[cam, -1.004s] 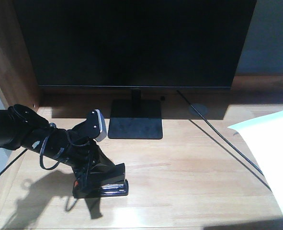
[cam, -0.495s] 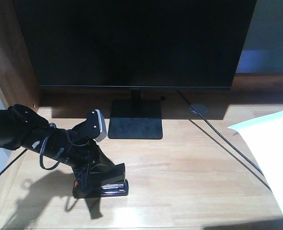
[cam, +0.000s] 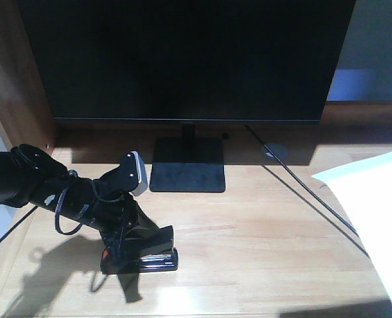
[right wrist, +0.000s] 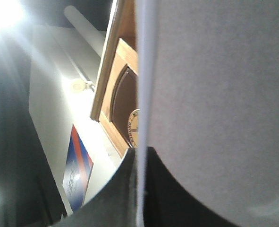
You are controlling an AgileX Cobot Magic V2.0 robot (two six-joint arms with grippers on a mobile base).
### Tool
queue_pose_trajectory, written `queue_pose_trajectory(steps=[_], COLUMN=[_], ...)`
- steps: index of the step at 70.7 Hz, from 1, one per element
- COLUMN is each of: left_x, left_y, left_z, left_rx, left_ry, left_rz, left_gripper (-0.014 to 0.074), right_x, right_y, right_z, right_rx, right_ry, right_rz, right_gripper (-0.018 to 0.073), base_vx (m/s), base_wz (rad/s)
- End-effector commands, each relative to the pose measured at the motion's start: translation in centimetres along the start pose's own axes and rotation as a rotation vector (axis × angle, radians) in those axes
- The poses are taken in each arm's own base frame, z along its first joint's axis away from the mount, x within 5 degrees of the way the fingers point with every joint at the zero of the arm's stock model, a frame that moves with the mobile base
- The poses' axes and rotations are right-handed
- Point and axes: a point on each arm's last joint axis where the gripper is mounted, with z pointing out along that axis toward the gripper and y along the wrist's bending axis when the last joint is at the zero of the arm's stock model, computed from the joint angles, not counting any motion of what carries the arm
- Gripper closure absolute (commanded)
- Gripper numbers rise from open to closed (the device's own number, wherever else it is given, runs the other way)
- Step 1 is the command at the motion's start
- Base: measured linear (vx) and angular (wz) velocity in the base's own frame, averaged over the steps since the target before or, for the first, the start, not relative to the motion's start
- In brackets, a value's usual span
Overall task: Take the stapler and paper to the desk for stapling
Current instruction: 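Swing the white paper with the right gripper over the desk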
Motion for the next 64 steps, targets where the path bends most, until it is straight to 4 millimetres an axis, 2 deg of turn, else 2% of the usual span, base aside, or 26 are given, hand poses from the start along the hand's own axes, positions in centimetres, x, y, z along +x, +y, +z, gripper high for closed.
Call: queue_pose_trajectory(steps=[1,12,37,49,64], left_x=[-1.9,-1.9,-1.9,-1.9,-1.9], left_y=[-0.3,-0.3,-0.3,-0.3,-0.3], left_z=[-1.3,-1.3,-1.3,-1.3,-1.3], left_rx=[-0.015,-0.015,-0.015,-0.015,-0.015], left_ry=[-0.072,-0.072,-0.072,-0.072,-0.072], left_rz=[0.016,0.016,0.016,0.016,0.016], left_gripper=[0.0604,0.0604,0.0603,0.0603,0.0603], right_x=[0.1,1.6,6.8,9.1,12.0], right_y=[-0.1,-2.2,-8.4,-10.9,-13.9], right_z=[1.1,2.5,5.4,5.8,5.2], right_rx=[0.019,0.109,0.251,0.274,0.309], right_ry=[0.017,0.11,0.334,0.413,0.538], right_rz=[0.041,0.124,0.347,0.447,0.579], right_gripper=[0.0564,0.0564,0.0564,0.0564,0.0564], base_vx=[0.0,0.0,0.0,0.0,0.0], base_wz=[0.0,0.0,0.0,0.0,0.0])
